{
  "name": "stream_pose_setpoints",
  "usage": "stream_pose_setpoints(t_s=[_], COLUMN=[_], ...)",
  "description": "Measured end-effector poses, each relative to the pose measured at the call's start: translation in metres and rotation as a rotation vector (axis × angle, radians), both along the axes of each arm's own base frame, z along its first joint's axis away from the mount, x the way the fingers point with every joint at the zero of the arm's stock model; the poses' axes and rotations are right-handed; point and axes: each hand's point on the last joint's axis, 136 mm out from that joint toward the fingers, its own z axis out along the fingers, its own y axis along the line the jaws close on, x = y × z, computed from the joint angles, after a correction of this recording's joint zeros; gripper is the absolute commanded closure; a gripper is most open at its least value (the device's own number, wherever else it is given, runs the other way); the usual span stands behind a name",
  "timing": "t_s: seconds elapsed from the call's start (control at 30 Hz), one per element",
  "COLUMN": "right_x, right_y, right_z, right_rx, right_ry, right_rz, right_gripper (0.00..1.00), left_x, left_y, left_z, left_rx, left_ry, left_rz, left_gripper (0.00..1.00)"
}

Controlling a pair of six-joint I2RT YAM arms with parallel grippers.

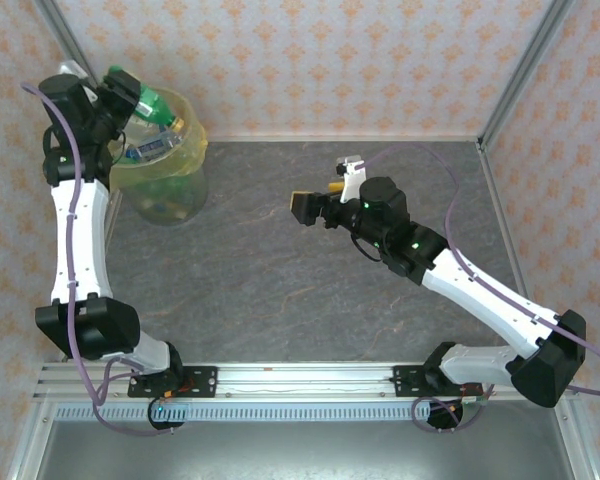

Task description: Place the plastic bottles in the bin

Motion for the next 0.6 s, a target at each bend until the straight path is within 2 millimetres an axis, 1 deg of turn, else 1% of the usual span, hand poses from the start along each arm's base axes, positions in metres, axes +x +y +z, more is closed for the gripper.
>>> stream_pose_setpoints(t_s=[0.07,0.13,0.17,0.23,0.3,0.47,0.53,0.6], right_x=[-0.001,-0.001,-0.001,-0.001,-0.001,-0.006,-0.009,-0.012], right_y=[0.001,0.002,0.002,0.003,0.003,0.001,0.000,0.001], right_z=[-0.001,-0.002,-0.002,-0.002,-0.006,-0.017,-0.018,-0.020], right_rx=[0.002,0.002,0.005,0.011,0.010,0.007,0.017,0.022], right_ry=[0.000,0.001,-0.002,-0.009,-0.007,-0.002,-0.007,-0.009], right_rz=[0.007,0.011,0.012,0.015,0.016,0.026,0.037,0.049], right_gripper=[0.00,0.00,0.00,0.00,0.00,0.00,0.00,0.00], left_x=[0.001,0.001,0.002,0.003,0.003,-0.001,-0.003,-0.006], left_y=[0.013,0.024,0.030,0.042,0.052,0.081,0.089,0.096], left_z=[0.013,0.021,0.024,0.023,0.016,-0.016,-0.022,-0.024], left_rx=[0.038,0.076,0.102,0.151,0.196,0.324,0.365,0.400], left_ry=[-0.004,0.002,0.010,0.039,0.083,0.244,0.282,0.307], left_rz=[0.065,0.117,0.147,0.202,0.249,0.370,0.407,0.437], left_gripper=[0.52,0.52,0.52,0.52,0.52,0.53,0.53,0.53])
